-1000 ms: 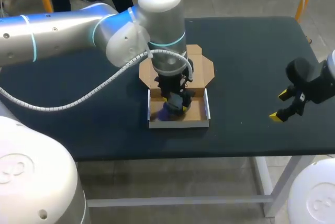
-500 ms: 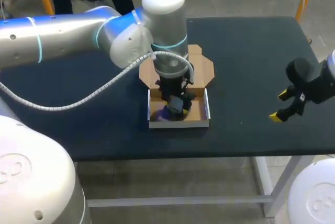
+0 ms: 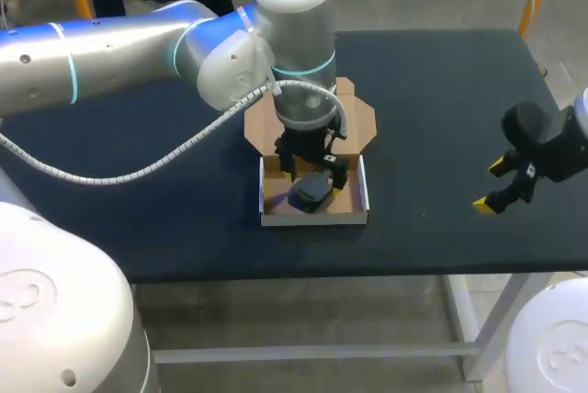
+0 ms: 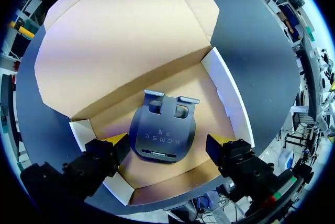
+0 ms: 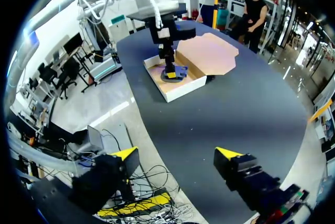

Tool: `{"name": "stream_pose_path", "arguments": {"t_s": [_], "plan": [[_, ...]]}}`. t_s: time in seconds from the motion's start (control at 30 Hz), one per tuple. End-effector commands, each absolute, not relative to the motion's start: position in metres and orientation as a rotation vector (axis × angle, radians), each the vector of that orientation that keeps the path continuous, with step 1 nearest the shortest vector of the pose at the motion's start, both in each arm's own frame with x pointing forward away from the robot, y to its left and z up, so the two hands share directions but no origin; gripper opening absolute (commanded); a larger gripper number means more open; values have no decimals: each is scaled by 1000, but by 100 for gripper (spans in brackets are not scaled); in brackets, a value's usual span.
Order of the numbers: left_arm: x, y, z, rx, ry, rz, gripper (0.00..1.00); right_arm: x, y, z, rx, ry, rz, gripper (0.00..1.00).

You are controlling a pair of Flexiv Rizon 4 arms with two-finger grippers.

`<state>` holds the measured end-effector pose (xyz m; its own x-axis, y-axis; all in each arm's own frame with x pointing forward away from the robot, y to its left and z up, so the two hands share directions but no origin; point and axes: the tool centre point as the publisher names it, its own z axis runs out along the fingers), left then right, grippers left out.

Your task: Assemble the packaging by folding the flat box into shape, placing the metal phone stand inside, and closing the box properly

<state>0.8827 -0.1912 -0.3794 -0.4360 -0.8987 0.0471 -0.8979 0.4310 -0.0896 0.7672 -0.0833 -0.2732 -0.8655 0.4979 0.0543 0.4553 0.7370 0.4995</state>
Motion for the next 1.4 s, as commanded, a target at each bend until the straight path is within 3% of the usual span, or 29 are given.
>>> {"name": "stream_pose_path", "arguments": {"t_s": [0.03, 1.0, 1.4], "plan": [[869, -193, -368, -1695, 2594, -150, 100, 767, -84, -272, 780, 2851, 794, 100], [862, -194, -366, -1828, 2524, -124, 100, 767, -84, -272, 780, 2851, 794, 100], [856, -192, -373, -2218, 2219, -152, 100, 767, -84, -272, 780, 2851, 794, 100]]}}
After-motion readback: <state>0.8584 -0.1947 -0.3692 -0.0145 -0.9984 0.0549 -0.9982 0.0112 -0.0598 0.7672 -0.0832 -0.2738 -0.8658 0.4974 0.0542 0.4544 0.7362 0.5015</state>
